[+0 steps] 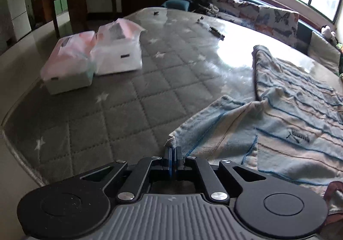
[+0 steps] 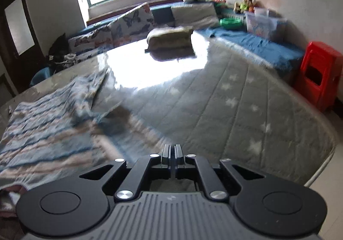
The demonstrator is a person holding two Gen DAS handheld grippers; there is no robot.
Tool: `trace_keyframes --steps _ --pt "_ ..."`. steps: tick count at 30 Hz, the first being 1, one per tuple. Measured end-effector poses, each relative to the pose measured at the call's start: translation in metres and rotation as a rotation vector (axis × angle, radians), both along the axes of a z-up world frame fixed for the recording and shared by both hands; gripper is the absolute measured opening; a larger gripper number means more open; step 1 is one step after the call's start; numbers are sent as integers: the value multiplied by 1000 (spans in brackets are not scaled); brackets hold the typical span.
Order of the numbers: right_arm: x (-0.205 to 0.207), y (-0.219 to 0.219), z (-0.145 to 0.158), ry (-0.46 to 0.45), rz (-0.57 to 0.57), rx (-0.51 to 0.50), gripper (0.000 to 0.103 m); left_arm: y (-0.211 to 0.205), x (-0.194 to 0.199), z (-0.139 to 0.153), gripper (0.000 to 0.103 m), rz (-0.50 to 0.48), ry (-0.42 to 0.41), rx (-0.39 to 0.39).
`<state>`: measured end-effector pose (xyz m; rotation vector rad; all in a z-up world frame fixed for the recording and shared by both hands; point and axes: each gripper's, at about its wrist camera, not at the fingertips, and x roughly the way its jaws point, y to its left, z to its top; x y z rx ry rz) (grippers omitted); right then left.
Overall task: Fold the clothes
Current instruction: 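Lift and spread the striped towel flat over the mattress with both grippers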
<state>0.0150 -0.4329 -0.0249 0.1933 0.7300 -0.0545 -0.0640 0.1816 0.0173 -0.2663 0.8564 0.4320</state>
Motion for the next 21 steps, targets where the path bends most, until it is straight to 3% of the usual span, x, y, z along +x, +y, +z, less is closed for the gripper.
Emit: trace_keyframes --steps 5,10,17,18,19,21 --pt "24 13 18 -57 83 -42 7 -4 0 1 2 -4 23 58" --pt "73 43 22 -58 229 -27 7 1 -5 1 3 23 42 57" --pt "152 83 11 -6 369 37 8 18 -10 15 22 62 53 72" --pt "162 88 8 4 387 26 12 20 -10 18 34 69 48 83" --pt "171 94 4 15 404 15 19 21 -9 21 40 76 43 95" --pt "187 106 -6 42 424 -9 23 22 -5 28 40 78 29 113"
